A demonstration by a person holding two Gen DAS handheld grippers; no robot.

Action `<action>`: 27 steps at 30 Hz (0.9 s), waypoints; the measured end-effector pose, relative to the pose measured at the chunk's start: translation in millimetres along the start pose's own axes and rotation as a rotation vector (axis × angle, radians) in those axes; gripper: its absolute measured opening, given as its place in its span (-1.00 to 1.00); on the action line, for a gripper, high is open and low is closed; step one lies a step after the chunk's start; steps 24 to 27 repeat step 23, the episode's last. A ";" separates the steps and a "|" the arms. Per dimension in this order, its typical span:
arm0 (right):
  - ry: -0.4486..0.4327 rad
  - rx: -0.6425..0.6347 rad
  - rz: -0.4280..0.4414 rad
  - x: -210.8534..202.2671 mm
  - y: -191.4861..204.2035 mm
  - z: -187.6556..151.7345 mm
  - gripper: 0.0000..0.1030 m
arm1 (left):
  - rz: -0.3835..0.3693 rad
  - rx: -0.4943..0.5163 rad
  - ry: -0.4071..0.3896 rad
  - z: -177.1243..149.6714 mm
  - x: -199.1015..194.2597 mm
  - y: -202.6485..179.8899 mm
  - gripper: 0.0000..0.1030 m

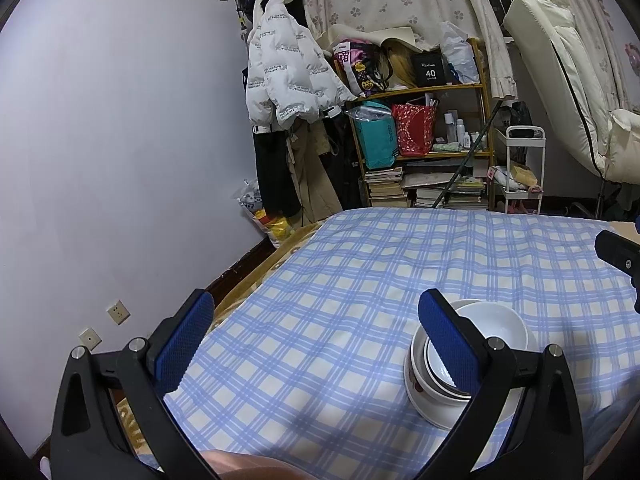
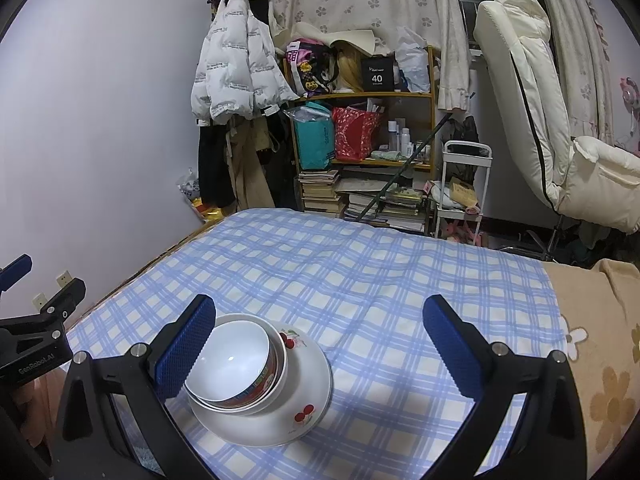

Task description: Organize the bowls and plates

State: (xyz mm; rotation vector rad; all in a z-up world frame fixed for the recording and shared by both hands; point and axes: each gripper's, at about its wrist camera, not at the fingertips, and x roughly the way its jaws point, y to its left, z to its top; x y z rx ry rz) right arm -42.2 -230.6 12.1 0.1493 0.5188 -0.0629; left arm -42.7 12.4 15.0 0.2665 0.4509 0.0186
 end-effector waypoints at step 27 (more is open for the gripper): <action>0.004 -0.005 0.002 -0.7 -2.3 1.5 1.00 | -0.007 0.015 -0.013 -1.0 0.7 -1.5 0.96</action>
